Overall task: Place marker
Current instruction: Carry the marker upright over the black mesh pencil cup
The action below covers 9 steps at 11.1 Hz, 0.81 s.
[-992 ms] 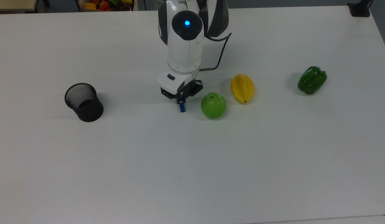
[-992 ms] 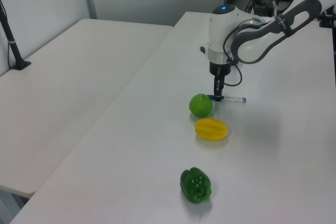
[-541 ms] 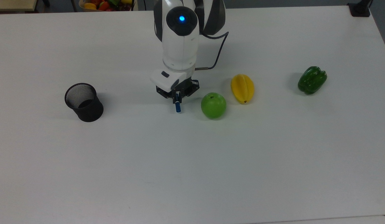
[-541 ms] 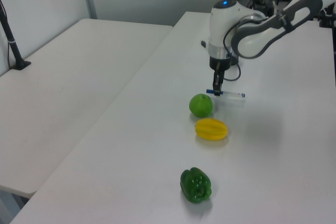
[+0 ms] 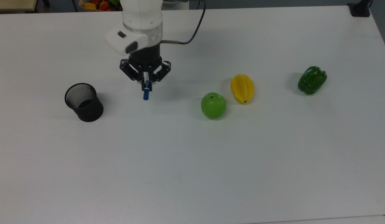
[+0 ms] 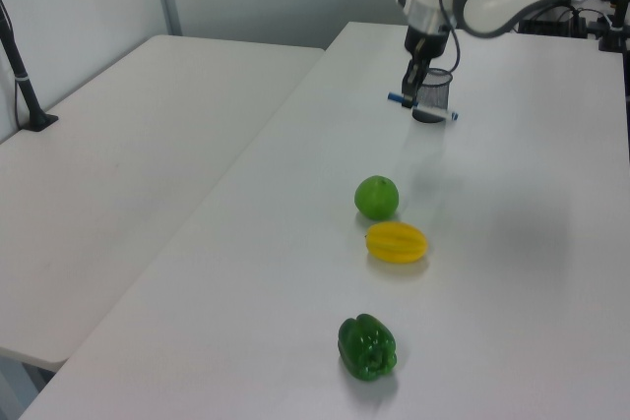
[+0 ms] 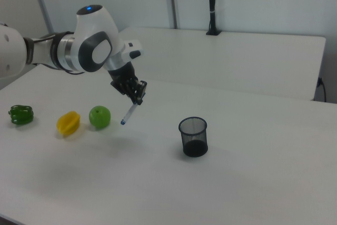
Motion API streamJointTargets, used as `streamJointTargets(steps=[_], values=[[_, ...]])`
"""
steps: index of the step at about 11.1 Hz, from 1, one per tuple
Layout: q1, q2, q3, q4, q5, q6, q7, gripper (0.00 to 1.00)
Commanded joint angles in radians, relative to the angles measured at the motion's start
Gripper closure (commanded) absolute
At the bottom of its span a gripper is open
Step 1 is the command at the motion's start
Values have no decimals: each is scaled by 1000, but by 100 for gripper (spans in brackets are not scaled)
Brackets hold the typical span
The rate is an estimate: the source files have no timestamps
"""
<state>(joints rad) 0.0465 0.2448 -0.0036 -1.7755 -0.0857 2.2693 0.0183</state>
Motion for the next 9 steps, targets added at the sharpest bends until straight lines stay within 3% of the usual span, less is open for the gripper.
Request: streamJointTargets(steps=[1, 2, 4, 9], values=[[-17, -94, -64, -32, 111, 21, -117, 100], [-17, -116, -102, -30, 176, 19, -205, 100], [-25, -127, -160, -28, 230, 27, -317, 100], [-100, -81, -180, -50, 349, 301, -434, 100]])
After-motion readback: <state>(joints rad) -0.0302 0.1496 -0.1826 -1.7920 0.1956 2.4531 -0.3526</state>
